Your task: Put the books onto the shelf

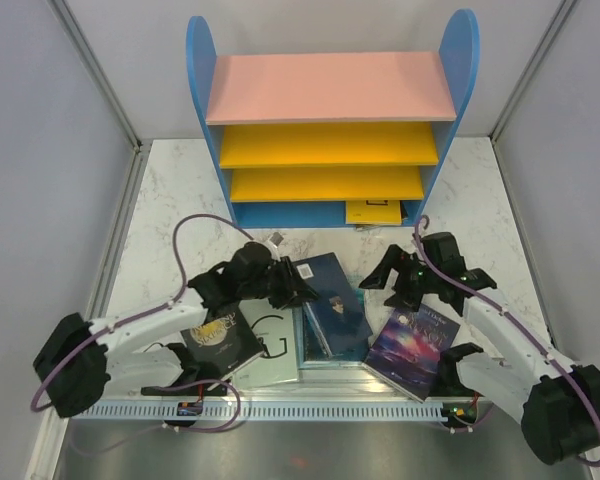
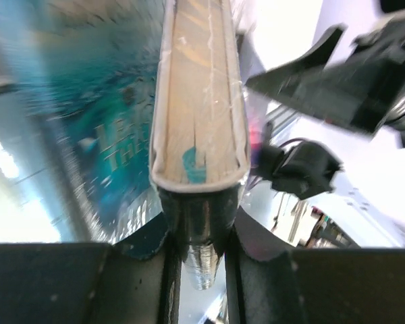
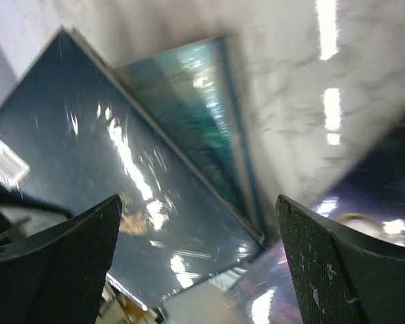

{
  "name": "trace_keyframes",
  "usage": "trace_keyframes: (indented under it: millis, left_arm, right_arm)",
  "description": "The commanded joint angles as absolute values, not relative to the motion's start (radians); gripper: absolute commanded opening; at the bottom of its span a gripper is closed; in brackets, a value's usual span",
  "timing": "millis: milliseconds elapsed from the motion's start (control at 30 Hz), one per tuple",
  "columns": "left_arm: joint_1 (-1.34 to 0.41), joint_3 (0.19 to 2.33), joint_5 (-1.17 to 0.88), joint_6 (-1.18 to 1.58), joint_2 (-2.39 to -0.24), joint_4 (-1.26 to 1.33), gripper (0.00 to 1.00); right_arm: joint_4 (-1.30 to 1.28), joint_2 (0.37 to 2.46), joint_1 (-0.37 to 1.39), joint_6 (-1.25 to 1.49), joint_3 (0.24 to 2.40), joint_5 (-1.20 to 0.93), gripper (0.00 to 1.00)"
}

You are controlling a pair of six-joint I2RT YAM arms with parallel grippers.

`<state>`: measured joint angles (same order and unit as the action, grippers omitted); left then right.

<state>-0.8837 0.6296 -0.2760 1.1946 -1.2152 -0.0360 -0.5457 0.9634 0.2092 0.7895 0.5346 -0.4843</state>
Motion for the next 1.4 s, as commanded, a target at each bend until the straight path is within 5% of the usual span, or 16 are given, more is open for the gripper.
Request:
trace_keyframes:
  millis: [0,333,667,1367]
  left_arm:
    - [-0.792,0.6,-0.314,1.147,-1.017,-0.063,0.02]
    - [-0.604,0.6,-0.509,1.149,-0.842,-0.064,0.02]
    - [-0.442,0.587,-0.664,1.17,-0.712,-0.087,0.02]
    - [-0.4,0.703,-0.747,1.141,-0.709,-0.108,0.02]
  right_arm:
    - [-0.37,0.959,0.409,0.954,0.6,-0.519,0.98]
    - [0.02,1.003,0.661,1.173,0.514,-0.449,0.98]
    - [0.002,1.017,0.673,1.154,0.517,-0.425,0.98]
    - [0.061,1.039,0.673,1.182,0.516,-0.501,0.98]
